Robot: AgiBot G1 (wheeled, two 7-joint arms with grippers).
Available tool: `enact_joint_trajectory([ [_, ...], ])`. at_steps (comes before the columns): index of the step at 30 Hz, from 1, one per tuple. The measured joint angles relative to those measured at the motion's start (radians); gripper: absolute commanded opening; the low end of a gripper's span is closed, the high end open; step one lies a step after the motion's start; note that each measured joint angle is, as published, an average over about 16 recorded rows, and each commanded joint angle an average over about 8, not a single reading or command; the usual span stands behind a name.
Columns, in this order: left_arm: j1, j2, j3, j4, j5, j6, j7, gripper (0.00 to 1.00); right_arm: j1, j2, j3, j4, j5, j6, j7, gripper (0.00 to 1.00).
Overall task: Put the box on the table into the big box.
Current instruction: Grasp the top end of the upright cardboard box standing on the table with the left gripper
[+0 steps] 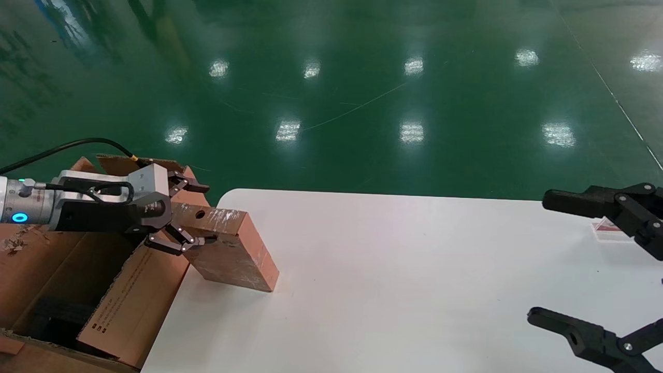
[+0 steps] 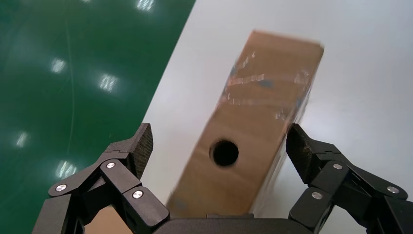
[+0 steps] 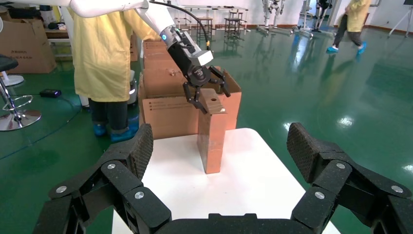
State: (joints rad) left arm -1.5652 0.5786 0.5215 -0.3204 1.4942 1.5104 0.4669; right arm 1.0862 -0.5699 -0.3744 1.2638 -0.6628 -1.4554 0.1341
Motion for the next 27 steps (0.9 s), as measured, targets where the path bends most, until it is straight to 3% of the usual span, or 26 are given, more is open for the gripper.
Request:
enact_joint_trajectory([
  [10, -0.044, 0.044, 0.015, 0.128, 0.027, -0.013, 0.081, 1.0, 0.0, 0.0, 0.0, 0.0, 0.0, 0.0, 0.0, 1.0],
  [12, -0.05, 0.05, 0.017, 0.146, 0.031, -0.01, 0.093, 0.92, 0.0, 0.0, 0.0, 0.0, 0.0, 0.0, 0.0, 0.99],
  [16, -0.064, 0.057, 0.022, 0.175, 0.038, -0.001, 0.114, 0.47, 0.0, 0.0, 0.0, 0.0, 0.0, 0.0, 0.0, 0.69],
  [19, -0.075, 0.059, 0.026, 0.194, 0.044, 0.006, 0.125, 0.11, 0.0, 0.0, 0.0, 0.0, 0.0, 0.0, 0.0, 0.36],
  [20, -0.078, 0.059, 0.027, 0.2, 0.046, 0.007, 0.128, 0.04, 0.0, 0.0, 0.0, 0.0, 0.0, 0.0, 0.0, 0.24],
  [22, -0.085, 0.059, 0.03, 0.211, 0.05, 0.01, 0.134, 0.0, 0.0, 0.0, 0.0, 0.0, 0.0, 0.0, 0.0, 0.12],
  [25, -0.094, 0.059, 0.034, 0.225, 0.056, 0.013, 0.142, 0.0, 0.0, 0.0, 0.0, 0.0, 0.0, 0.0, 0.0, 0.02],
  [27, -0.1, 0.058, 0.037, 0.234, 0.061, 0.015, 0.146, 0.0, 0.0, 0.0, 0.0, 0.0, 0.0, 0.0, 0.0, 0.0],
])
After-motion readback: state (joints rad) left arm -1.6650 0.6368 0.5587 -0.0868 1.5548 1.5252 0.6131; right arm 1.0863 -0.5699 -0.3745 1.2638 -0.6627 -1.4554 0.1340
